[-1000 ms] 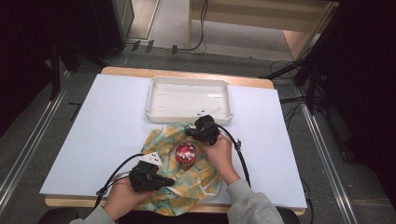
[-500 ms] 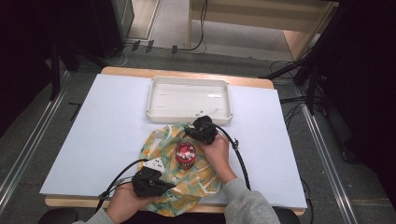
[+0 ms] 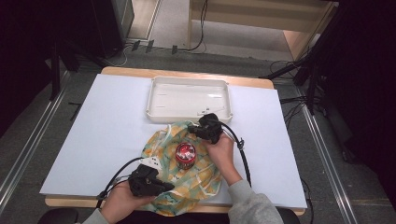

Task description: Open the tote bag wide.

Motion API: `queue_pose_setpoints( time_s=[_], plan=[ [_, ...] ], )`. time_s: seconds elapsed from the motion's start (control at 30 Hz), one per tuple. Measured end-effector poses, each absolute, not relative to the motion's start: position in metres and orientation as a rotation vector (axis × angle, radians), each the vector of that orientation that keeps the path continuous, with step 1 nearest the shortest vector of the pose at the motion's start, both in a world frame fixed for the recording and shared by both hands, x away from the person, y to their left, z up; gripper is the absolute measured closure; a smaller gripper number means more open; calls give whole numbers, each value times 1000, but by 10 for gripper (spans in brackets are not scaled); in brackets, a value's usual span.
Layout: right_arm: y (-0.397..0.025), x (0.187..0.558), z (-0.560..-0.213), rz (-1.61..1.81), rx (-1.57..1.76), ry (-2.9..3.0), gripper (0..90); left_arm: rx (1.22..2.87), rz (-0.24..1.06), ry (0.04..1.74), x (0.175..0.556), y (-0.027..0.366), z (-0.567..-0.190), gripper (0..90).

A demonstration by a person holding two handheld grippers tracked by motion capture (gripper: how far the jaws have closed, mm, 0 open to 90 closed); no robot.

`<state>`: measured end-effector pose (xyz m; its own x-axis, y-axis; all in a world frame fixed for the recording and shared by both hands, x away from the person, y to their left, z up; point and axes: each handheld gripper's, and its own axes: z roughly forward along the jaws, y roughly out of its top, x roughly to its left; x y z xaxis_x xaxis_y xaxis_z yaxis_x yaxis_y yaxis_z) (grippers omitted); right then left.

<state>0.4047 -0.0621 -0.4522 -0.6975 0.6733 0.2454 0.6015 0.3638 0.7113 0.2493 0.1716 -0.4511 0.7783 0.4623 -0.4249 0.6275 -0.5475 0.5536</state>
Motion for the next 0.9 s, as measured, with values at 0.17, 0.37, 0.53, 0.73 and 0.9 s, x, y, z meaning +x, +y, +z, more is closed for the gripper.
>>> queue_pose_setpoints(
  time_s=[0.17,0.37,0.53,0.73,0.9],
  plan=[
    [-69,395,-434,1298,1147,2503,900,2234,-228,814,255,177,-437,844],
    [-74,380,-417,1297,1095,2545,900,2216,-196,805,269,183,-422,833],
    [-81,376,-417,1269,1108,2557,900,2230,-167,814,281,185,-415,834],
    [-90,360,-416,1276,1108,2572,900,2204,-141,848,301,189,-408,838],
    [-95,349,-421,1244,1099,2605,900,2190,-123,871,320,189,-405,843]
  ],
)
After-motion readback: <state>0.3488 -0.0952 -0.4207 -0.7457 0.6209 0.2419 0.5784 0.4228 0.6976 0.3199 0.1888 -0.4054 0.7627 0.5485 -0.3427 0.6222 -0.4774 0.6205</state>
